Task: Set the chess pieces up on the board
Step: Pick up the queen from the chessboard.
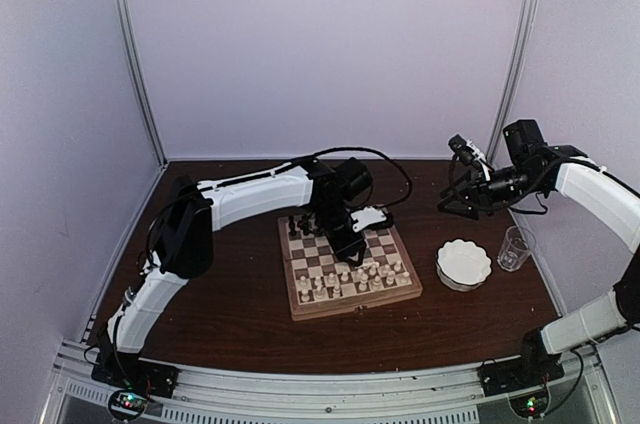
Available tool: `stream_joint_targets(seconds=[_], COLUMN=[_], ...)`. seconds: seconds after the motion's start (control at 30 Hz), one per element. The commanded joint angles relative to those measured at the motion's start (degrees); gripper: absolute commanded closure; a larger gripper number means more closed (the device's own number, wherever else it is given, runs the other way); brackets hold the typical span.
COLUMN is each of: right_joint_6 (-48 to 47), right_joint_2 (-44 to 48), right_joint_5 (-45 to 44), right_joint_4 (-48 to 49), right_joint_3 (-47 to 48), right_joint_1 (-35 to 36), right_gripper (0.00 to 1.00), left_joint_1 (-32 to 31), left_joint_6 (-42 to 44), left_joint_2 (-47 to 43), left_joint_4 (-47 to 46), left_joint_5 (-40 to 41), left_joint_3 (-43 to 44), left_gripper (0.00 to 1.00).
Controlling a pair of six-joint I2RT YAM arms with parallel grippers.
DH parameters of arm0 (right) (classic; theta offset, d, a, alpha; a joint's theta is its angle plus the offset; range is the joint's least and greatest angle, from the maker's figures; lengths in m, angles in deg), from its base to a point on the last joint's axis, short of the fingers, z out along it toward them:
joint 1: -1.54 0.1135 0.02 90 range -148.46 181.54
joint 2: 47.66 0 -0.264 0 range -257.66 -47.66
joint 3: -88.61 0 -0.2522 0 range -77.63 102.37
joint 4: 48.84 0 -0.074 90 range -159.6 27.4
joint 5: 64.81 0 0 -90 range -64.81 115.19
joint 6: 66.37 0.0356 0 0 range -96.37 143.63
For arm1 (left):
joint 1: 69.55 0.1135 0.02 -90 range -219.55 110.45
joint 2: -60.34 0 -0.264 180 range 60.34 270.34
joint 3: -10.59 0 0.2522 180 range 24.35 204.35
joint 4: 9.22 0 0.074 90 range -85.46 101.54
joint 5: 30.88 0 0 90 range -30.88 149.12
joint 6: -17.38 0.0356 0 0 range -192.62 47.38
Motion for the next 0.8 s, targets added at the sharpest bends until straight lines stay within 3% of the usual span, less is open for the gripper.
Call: stream_joint_targets(seconds=[0.0,0.5,0.77], right_joint_6=[-0.3,-0.2,-0.2], right_joint_2=[0.6,0.4,0.3], right_joint_5=[0.1,0.1,0.1], right_joint_4=[0.5,0.6,0.5], right_joint_3=[-0.5,-0.6,-0.5], right_joint_1=[-0.2,-0.3,-0.3], right_gripper=[0.41,0.41,0.41], left_joint_1=[0.4,0.4,0.5], left_joint_6=[1.5,1.3,1.1], left_joint_2=[1.4,3.6,3.9], left_joint_4=[1.2,0.6,-0.4], left_joint_5=[-1.2,-2.7,-2.4], left_joint_3=[1.9,3.9,3.9], left_gripper=[0.65,0.77,0.89])
